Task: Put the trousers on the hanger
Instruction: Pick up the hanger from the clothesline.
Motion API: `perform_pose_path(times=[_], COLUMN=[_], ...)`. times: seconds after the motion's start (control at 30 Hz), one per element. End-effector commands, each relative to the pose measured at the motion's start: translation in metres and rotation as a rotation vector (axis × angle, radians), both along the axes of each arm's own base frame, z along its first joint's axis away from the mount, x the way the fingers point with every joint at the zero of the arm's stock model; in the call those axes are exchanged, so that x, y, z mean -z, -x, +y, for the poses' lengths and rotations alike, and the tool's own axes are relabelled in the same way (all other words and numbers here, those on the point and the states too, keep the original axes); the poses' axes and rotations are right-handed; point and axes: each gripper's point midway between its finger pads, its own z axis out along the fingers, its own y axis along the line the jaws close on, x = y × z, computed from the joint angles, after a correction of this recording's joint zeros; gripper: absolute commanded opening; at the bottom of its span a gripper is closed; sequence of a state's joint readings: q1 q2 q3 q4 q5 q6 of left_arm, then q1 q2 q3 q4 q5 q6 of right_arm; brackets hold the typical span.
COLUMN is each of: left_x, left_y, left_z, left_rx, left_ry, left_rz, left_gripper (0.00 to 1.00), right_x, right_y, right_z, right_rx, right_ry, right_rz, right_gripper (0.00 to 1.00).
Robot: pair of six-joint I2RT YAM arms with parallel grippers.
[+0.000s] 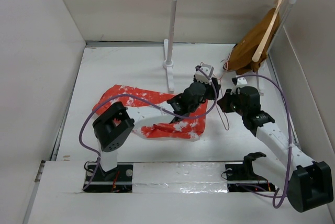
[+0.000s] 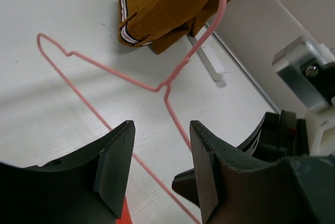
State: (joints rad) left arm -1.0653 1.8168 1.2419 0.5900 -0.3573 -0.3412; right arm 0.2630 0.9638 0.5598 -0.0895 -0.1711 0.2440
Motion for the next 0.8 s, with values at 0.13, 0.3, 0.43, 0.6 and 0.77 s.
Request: perform_pose_path(times=[0.13,0.3,0.43,0.6,0.77], left_x=[-0.037,-0.044,-0.035,-0.033,-0.032], left_y=[-0.012,-0.019,-0.026,-0.03,-0.038], left_z=[-0.028,-0.041,-0.042,-0.04,-0.033], left_rx=[0.019,0.022,-0.014,-0.046,-0.104], left_ry=[0.07,0.074,0.052,0.062,0.041], left_rz=[-0.078,-0.087,-0.076,-0.071,-0.079], left_gripper=[0.43,0.41,0.38,0.33,0.33], right_x=[-0.017,-0.019,-0.025,-0.022,-0.016], right_y=[0.008,0.012,0.015,0.017,0.019], right_z=[0.013,0.012,0.013,0.016,0.02], right_rx=[-0.059,-0.06,-0.066,-0.076,-0.085], right_ry=[-0.058,-0.06,-0.071,-0.077,-0.07], right_rz=[-0.071,-0.072,-0.089,-0.077,-0.055], right_gripper=[0.0,0.0,0.0,0.0,0.0])
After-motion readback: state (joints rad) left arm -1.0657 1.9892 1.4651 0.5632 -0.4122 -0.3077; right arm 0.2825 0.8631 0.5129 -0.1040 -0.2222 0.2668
